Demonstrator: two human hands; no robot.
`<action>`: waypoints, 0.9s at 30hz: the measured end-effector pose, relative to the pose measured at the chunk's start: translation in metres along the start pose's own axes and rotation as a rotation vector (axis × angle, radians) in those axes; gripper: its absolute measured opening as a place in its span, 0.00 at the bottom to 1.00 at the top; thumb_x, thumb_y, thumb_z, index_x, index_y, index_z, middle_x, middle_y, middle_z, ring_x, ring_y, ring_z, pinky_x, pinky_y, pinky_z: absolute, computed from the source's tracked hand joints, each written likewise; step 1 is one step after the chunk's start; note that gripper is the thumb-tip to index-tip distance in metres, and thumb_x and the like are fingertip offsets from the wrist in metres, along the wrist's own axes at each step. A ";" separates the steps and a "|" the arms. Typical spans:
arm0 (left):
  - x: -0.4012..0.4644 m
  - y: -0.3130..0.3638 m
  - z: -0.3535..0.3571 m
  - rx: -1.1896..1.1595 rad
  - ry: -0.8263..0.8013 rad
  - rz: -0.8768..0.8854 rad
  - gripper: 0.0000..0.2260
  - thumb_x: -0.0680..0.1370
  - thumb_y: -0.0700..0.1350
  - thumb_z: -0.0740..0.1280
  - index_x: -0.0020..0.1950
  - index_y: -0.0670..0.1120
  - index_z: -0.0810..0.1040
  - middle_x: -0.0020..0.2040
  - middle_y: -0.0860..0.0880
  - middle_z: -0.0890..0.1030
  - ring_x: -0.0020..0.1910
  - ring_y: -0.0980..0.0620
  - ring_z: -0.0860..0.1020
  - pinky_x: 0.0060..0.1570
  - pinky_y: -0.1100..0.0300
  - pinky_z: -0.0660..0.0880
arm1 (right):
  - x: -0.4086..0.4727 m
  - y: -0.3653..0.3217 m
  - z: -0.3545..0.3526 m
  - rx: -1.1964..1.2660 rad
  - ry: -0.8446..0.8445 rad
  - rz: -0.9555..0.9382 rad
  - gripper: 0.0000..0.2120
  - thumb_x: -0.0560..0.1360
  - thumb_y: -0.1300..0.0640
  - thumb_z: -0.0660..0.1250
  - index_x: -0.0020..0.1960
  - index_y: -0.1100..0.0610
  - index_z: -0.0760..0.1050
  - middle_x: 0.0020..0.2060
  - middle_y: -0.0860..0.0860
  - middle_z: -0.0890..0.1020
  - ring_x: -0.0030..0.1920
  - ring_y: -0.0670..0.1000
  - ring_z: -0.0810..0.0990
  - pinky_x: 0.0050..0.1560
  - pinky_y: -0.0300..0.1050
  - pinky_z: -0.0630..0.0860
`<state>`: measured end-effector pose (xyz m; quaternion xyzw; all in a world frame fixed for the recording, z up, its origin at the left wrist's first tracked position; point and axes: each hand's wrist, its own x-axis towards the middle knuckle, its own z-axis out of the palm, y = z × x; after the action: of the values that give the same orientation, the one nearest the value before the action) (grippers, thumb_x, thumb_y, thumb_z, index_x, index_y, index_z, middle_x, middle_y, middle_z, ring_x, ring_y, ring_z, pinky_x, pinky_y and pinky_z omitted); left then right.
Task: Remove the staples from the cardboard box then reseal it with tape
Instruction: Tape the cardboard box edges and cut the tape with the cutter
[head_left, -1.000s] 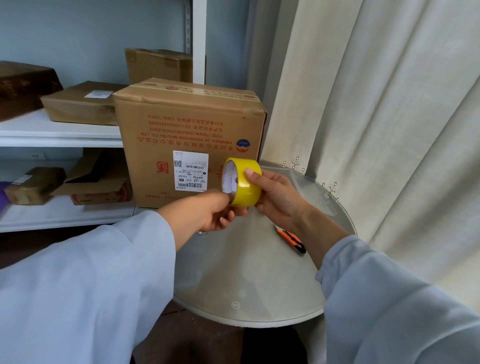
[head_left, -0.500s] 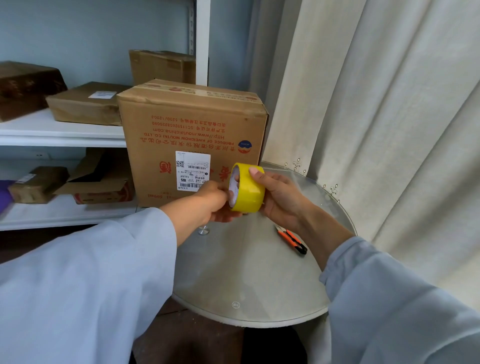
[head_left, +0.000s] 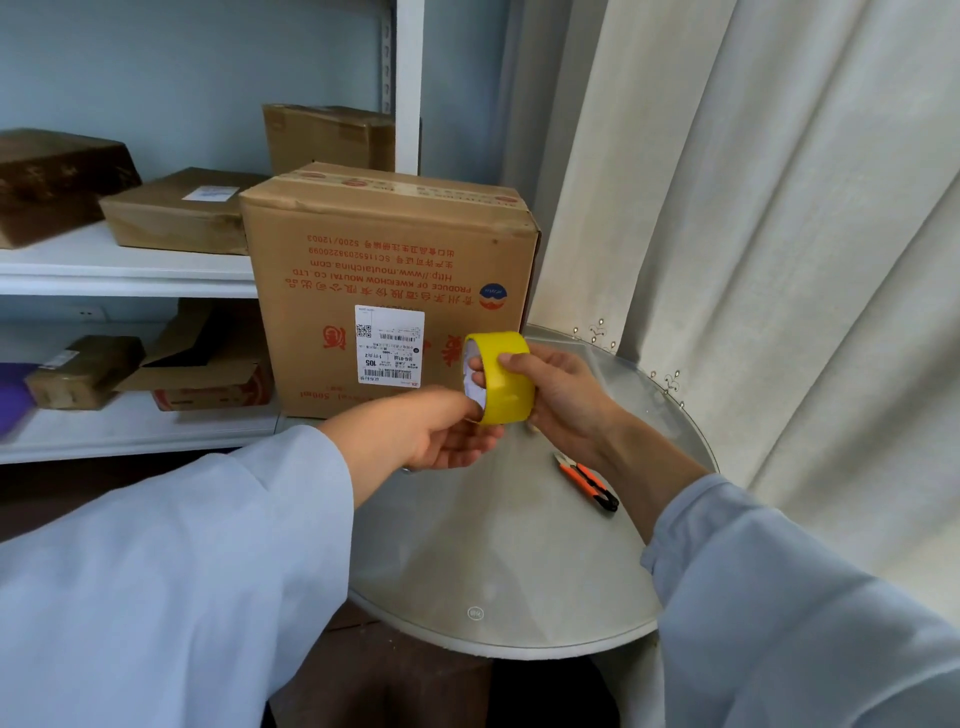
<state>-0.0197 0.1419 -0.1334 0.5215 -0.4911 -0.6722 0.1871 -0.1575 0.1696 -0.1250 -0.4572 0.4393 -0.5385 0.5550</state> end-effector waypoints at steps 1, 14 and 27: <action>-0.002 0.001 0.000 0.025 0.002 0.004 0.10 0.82 0.42 0.57 0.44 0.43 0.75 0.27 0.50 0.81 0.22 0.58 0.77 0.22 0.68 0.72 | 0.001 0.000 0.000 0.018 0.057 -0.004 0.08 0.79 0.62 0.62 0.53 0.64 0.78 0.43 0.55 0.85 0.40 0.49 0.85 0.41 0.43 0.81; 0.012 0.004 -0.007 0.069 0.296 0.296 0.06 0.82 0.43 0.59 0.47 0.44 0.73 0.51 0.37 0.78 0.38 0.42 0.78 0.25 0.59 0.77 | 0.000 0.000 -0.002 -0.085 0.001 0.063 0.11 0.74 0.54 0.67 0.52 0.60 0.79 0.48 0.57 0.83 0.46 0.54 0.82 0.50 0.52 0.80; 0.001 0.003 0.000 -0.124 0.115 0.120 0.05 0.83 0.39 0.56 0.55 0.41 0.71 0.47 0.40 0.80 0.35 0.48 0.81 0.26 0.63 0.76 | -0.001 -0.009 -0.005 -0.138 -0.158 -0.048 0.18 0.65 0.66 0.64 0.53 0.60 0.79 0.45 0.56 0.82 0.45 0.53 0.79 0.46 0.44 0.75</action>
<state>-0.0214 0.1397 -0.1314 0.5163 -0.4672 -0.6578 0.2871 -0.1646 0.1701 -0.1173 -0.5459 0.4192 -0.4823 0.5419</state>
